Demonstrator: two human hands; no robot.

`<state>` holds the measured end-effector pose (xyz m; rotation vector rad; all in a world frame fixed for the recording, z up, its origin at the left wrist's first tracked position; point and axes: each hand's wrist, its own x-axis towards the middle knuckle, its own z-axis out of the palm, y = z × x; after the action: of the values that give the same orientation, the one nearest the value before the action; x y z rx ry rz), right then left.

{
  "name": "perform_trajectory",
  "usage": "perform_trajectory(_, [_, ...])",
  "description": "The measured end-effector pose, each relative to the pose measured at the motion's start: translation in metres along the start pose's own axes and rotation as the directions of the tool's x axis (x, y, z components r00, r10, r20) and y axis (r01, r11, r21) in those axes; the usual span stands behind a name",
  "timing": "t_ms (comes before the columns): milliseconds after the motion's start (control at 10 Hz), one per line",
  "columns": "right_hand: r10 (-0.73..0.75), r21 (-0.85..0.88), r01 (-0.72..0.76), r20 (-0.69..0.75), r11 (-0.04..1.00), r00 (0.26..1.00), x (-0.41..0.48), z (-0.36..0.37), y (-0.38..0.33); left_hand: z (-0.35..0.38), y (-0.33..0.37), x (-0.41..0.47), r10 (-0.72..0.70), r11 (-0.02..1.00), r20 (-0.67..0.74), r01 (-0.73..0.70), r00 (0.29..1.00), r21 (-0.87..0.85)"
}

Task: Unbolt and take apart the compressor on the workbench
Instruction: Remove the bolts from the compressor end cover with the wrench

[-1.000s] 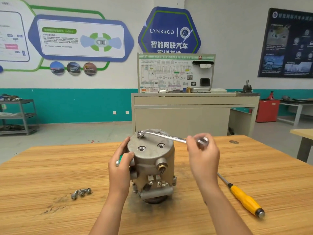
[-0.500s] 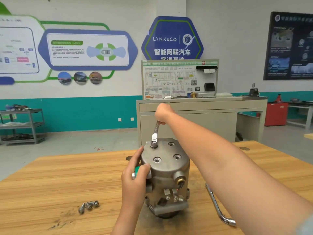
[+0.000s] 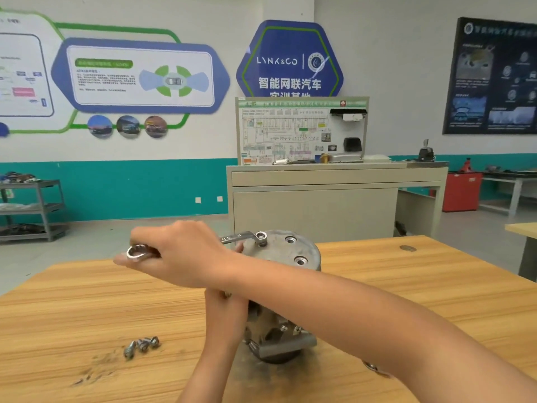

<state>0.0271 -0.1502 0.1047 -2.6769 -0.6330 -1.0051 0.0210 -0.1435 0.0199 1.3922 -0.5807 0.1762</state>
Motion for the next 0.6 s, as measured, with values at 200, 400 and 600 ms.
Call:
perform_trajectory(200, [-0.062,0.165,0.161,-0.484,0.973,0.873,-0.109,-0.018,0.0,-0.001,0.004,-0.027,-0.212,0.976,-0.007,0.211,0.977,-0.059])
perform_trajectory(400, [0.61,0.599,-0.261,-0.504,0.757,0.612,-0.159,-0.047,0.042,0.001,-0.003,-0.002,-0.051,0.982,0.094,0.067,0.994,-0.177])
perform_trajectory(600, [0.875,0.721,-0.496,-0.375,0.483,0.308,-0.116,-0.064,0.13,-0.005,-0.008,0.0,-0.028,0.984,0.094,0.044,0.995,-0.174])
